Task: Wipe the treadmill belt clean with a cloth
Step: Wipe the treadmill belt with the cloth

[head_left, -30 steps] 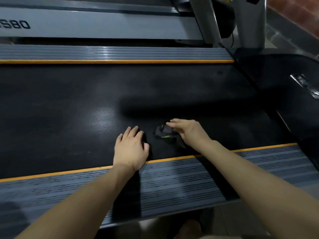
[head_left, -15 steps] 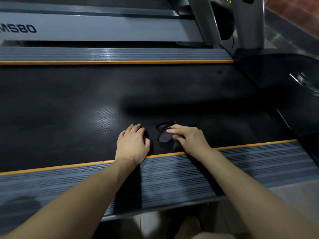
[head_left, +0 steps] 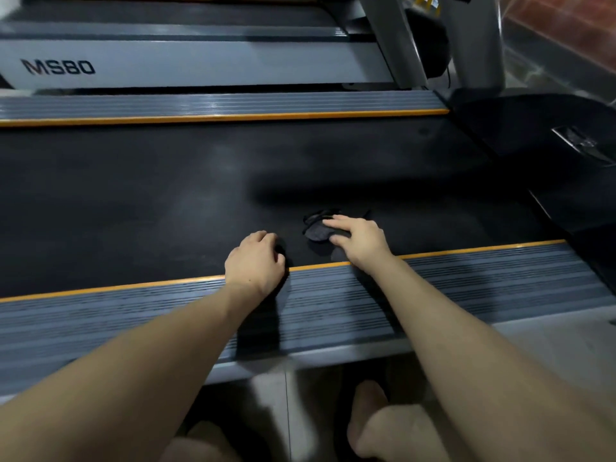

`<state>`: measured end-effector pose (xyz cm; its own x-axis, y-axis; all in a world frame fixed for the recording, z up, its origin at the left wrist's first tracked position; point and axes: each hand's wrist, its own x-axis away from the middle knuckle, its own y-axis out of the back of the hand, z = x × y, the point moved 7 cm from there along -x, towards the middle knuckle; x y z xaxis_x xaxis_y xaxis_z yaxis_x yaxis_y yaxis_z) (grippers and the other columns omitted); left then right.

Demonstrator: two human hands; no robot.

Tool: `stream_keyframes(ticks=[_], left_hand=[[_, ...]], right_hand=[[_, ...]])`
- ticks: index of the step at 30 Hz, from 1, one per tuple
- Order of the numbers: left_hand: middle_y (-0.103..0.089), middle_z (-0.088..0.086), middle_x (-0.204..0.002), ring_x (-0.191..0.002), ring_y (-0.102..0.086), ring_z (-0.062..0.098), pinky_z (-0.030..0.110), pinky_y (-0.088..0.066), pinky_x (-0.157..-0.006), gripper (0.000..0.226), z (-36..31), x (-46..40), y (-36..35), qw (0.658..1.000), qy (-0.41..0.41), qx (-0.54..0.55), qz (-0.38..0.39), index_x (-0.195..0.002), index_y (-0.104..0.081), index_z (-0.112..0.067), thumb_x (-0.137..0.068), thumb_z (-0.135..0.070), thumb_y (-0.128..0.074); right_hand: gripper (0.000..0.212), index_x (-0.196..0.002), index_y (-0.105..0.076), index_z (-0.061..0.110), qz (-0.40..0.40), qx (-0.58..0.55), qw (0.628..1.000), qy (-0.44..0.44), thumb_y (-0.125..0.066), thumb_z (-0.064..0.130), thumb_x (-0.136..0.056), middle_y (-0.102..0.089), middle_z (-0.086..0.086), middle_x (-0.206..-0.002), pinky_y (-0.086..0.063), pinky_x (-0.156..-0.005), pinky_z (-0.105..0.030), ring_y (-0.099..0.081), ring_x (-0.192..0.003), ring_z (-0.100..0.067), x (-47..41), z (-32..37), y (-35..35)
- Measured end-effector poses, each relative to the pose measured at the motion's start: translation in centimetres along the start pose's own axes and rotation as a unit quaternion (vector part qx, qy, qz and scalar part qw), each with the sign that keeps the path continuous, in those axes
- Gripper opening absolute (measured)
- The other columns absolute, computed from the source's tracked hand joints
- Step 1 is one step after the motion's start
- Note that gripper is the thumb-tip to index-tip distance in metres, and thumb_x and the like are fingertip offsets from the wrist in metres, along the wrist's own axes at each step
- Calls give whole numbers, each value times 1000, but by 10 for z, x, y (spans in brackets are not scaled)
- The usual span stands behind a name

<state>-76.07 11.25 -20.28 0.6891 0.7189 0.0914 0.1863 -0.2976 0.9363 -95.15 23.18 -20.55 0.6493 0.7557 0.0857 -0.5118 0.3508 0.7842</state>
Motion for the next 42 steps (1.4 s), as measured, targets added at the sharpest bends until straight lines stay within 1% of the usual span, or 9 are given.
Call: stream_keyframes(ticks=[6, 10, 16, 21, 25, 34, 39, 41, 42], left_hand=[[-57, 1, -136, -126, -52, 26, 41, -48, -95, 38, 17, 36, 23, 999, 17, -35, -2, -127, -59, -20, -93, -31, -48], [-58, 1, -132, -124, -52, 26, 41, -48, -94, 36, 29, 36, 33, 999, 13, -41, 7, -125, -58, -22, -92, -31, -46], [-50, 2, -146, -136, -43, 24, 41, -42, -105, 47, 77, 7, 38, 999, 10, -34, 0, -141, -51, -22, -96, -31, -44], [-47, 1, -150, -139, -40, 23, 41, -39, -109, 47, 133, -34, 52, 998, -4, -55, -2, -142, -49, -22, -97, -32, -45], [-42, 1, -156, -146, -33, 24, 43, -34, -114, 50, 164, -57, 66, 998, -6, -67, 8, -146, -46, -23, -98, -34, -45], [-45, 0, -152, -140, -40, 24, 41, -38, -109, 49, 177, -66, 98, 996, -18, -80, 38, -146, -46, -24, -98, -37, -44], [-46, 1, -151, -138, -42, 25, 41, -40, -107, 50, 172, -73, 110, 995, -20, -83, 46, -147, -45, -24, -99, -36, -43], [-47, 1, -150, -137, -43, 25, 41, -40, -107, 49, 162, -77, 104, 996, -31, -69, 55, -146, -46, -24, -99, -35, -43], [-47, 1, -150, -137, -43, 25, 41, -40, -107, 48, 158, -78, 98, 995, -38, -67, 61, -144, -47, -24, -98, -35, -43]], right_hand=[[36, -122, -68, 42, 17, -10, 999, 39, -67, 24, -92, -56, 18, -141, -31, -104, -17, -51, -130, -11, 20, 57, -30], [34, -122, -70, 36, -2, -25, 999, 20, -66, 19, -92, -57, 14, -141, -36, -112, -25, -53, -129, -15, 15, 72, -45], [35, -123, -69, 38, -34, -53, 998, 19, -65, 20, -93, -54, 18, -143, -35, -113, -24, -51, -131, -12, -18, 105, -72], [36, -123, -69, 34, -71, -70, 995, 23, -67, 18, -92, -56, 11, -142, -37, -114, -31, -53, -130, -13, -57, 135, -101], [34, -121, -72, 27, -105, -67, 992, 15, -71, 17, -89, -60, 4, -138, -39, -111, -24, -57, -126, -14, -83, 147, -115], [33, -123, -70, 27, -151, -83, 984, -45, -69, 18, -91, -59, 5, -140, -42, -107, -26, -56, -126, -17, -91, 158, -114], [36, -129, -66, 23, -177, -80, 980, -47, -66, 17, -94, -54, 0, -145, -40, -110, -28, -52, -131, -20, -78, 155, -99], [40, -138, -58, 27, -140, -36, 988, -50, -61, 26, -97, -44, 0, -153, -35, -113, -33, -44, -138, -23, -73, 145, -103], [44, -143, -51, 31, -96, 33, 994, -47, -56, 33, -99, -35, 1, -159, -30, -116, -38, -37, -142, -24, -72, 142, -111]])
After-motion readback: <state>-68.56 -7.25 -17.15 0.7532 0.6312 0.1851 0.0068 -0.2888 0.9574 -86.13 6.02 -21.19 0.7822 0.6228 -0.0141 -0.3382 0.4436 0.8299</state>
